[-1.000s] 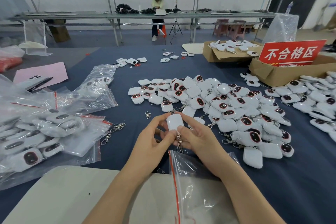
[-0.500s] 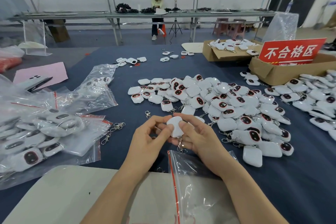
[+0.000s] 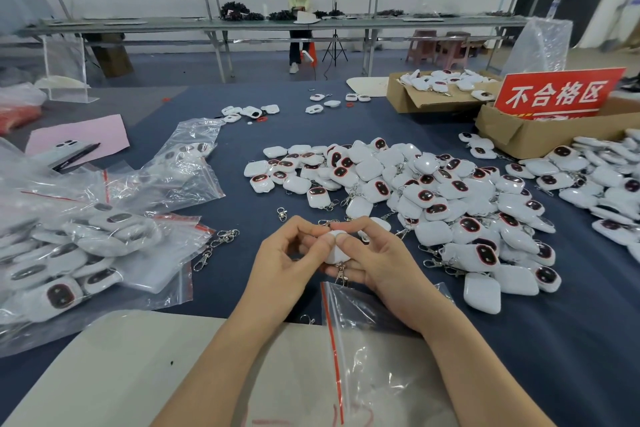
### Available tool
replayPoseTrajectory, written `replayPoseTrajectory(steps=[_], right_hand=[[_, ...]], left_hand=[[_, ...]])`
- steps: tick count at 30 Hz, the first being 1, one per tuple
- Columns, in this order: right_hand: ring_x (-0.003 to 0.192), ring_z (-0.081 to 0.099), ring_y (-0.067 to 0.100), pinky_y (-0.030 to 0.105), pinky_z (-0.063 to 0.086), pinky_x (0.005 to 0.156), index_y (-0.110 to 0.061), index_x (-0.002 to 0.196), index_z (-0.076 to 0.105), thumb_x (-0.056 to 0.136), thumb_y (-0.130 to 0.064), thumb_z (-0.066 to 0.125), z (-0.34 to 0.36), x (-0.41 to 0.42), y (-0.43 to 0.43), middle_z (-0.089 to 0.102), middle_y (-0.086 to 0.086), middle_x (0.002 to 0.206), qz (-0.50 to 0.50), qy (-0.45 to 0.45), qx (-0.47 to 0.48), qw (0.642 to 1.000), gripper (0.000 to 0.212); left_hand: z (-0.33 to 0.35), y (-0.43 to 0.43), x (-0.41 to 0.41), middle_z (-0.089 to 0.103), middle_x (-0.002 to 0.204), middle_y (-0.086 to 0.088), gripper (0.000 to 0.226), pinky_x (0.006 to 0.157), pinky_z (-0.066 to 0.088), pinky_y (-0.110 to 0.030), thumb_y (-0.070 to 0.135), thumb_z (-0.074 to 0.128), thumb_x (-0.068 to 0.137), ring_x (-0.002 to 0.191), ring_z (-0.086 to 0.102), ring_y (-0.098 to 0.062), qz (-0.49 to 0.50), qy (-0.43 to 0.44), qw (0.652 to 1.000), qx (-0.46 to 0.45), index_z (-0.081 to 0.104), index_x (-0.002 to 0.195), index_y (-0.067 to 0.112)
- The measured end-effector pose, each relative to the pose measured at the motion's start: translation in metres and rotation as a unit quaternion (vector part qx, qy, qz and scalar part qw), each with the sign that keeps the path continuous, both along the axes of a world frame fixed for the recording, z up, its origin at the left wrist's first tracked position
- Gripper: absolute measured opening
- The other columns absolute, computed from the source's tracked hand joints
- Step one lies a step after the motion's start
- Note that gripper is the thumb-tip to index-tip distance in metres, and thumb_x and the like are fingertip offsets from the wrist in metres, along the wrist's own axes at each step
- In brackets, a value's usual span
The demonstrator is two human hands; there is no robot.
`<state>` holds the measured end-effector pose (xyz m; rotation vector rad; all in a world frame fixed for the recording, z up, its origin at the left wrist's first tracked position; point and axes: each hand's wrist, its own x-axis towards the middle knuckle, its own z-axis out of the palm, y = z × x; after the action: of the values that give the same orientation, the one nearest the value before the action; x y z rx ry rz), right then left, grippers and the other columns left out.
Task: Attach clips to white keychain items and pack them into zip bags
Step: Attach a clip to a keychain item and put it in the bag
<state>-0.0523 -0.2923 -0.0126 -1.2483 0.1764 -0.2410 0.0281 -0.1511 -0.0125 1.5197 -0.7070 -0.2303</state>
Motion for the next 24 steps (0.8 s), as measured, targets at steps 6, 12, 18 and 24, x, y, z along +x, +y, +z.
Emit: replayPoseTrajectory(steps=[6,12,18,24], right_hand=[[0.106,0.071,0.035,0.035,0.06,0.085,-0.021,0.108,0.071,0.098,-0.02,0.064,-0.001,0.0007,0.0003,0.073,0.018,0.113,-0.003,-0.01,-0.017,1.0,0.013],[0.112,0.069,0.031,0.033,0.059,0.087,-0.018,0.129,0.062,0.102,-0.008,0.053,-0.0059,0.0036,-0.0011,0.07,0.018,0.121,0.005,-0.032,0.001,0.999,0.031],[0.109,0.07,0.031,0.031,0.059,0.088,-0.017,0.135,0.056,0.104,0.001,0.045,-0.006,0.0042,-0.0001,0.07,0.024,0.117,0.002,-0.002,-0.044,0.999,0.039],[0.098,0.074,0.025,0.031,0.061,0.078,-0.022,0.133,0.058,0.105,-0.005,0.047,-0.0067,0.0069,0.0035,0.073,0.012,0.111,-0.043,-0.014,-0.076,0.996,0.035]], left_hand=[[-0.0024,-0.0015,0.0,0.063,0.068,0.011,0.013,0.058,0.047,-0.016,0.019,0.069,0.096,0.067,0.06,-0.006,0.009,-0.01,1.0,-0.003,0.071,0.09,0.031],[-0.0037,-0.0011,0.0008,0.07,0.081,0.0,0.017,0.06,0.053,-0.02,0.021,0.065,0.098,0.075,0.066,-0.012,0.017,0.023,1.0,-0.007,0.069,0.104,0.036],[-0.0054,-0.0025,0.0019,0.072,0.078,0.002,0.017,0.06,0.049,-0.014,0.013,0.065,0.098,0.071,0.07,-0.01,0.016,0.028,0.999,-0.002,0.071,0.105,0.027],[-0.0074,-0.0031,0.0028,0.07,0.089,0.008,0.028,0.066,0.053,-0.02,0.02,0.064,0.099,0.08,0.068,-0.016,-0.003,-0.003,0.999,0.032,0.065,0.121,0.038]])
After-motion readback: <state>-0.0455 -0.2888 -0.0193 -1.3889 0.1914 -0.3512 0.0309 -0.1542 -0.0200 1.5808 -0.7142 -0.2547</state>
